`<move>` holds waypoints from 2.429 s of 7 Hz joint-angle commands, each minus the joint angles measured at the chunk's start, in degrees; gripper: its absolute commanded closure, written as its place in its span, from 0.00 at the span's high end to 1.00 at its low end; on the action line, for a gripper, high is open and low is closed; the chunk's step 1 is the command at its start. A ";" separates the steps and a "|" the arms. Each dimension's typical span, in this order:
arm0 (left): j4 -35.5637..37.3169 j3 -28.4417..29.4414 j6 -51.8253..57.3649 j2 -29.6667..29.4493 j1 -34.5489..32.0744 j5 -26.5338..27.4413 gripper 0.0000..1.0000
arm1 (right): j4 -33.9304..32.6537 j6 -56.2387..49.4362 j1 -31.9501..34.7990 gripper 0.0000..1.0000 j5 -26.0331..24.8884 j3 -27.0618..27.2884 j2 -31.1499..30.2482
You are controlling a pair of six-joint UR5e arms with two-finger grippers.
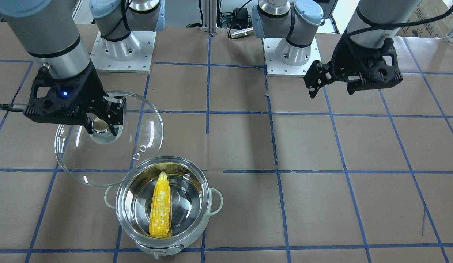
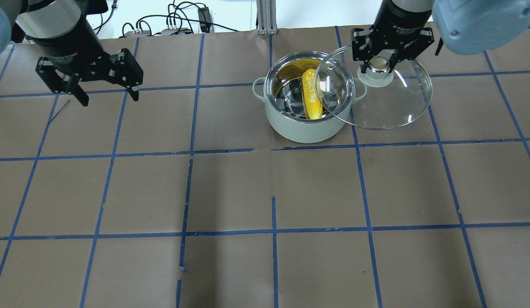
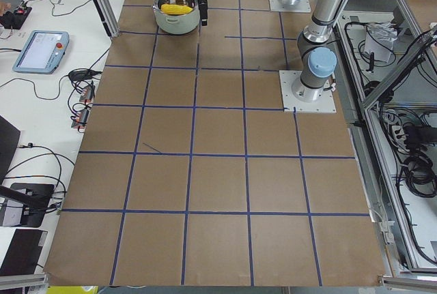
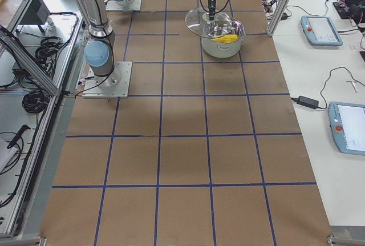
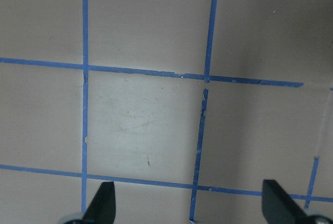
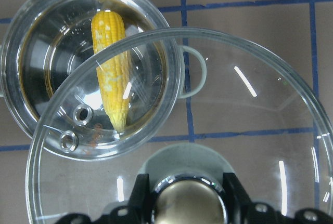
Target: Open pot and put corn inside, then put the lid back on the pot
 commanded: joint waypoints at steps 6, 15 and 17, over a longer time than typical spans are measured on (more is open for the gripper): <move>-6.30 5.57 0.22 -1.71 0.34 -0.86 1.00 | -10.38 3.45 5.93 0.17 -0.54 -7.00 14.95; -6.12 5.32 0.22 -1.71 0.17 -1.13 1.00 | -17.24 5.38 7.96 0.17 -0.63 -7.09 19.36; -6.21 5.41 0.22 -1.71 0.34 -1.13 1.00 | -17.25 5.30 7.96 0.17 -0.63 -7.00 19.53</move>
